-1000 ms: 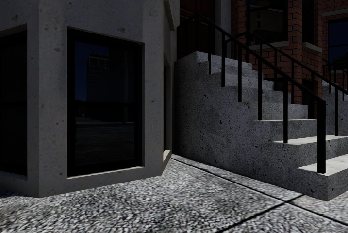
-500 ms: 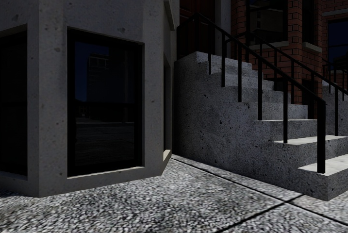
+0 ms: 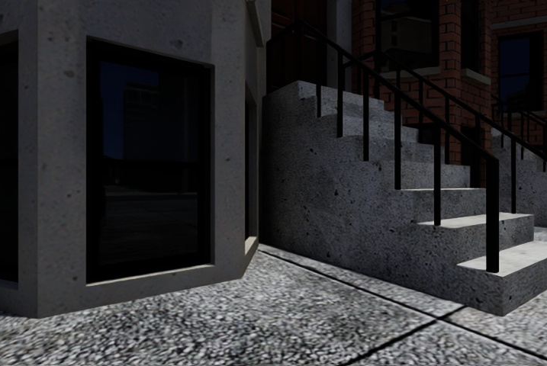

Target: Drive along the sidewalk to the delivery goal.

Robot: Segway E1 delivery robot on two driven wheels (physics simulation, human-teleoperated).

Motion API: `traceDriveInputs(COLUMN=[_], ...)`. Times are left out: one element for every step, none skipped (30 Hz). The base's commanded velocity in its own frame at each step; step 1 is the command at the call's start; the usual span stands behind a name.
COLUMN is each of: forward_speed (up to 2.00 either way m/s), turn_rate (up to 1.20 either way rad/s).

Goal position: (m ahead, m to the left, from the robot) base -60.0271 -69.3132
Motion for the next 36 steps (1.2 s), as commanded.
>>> traceDriveInputs(forward_speed=[0.46,0.47,0.49,0.49,0.55,0.6,0.62,0.62,0.65,0.66,0.67,0.68,0.68,0.72,0.76,0.78,0.78,0.81,0.83,0.84,0.85,0.85,0.85,0.85,0.85,0.85,0.85,0.85,0.85,0.85,0.85,0.85,0.85,0.85,0.85,0.83], turn_rate=[-0.51,-0.57,-0.63,-0.63,-0.65,-0.65,-0.65,-0.65,-0.65,-0.65,-0.65,-0.65,-0.65,-0.65,-0.65,-0.65,-0.65,-0.65,-0.65,-0.65,-0.65,-0.65,-0.65,-0.65,-0.66,-0.66,-0.66,-0.67,-0.68,-0.68,-0.7,-0.71,-0.71,-0.72,-0.72,-0.72])
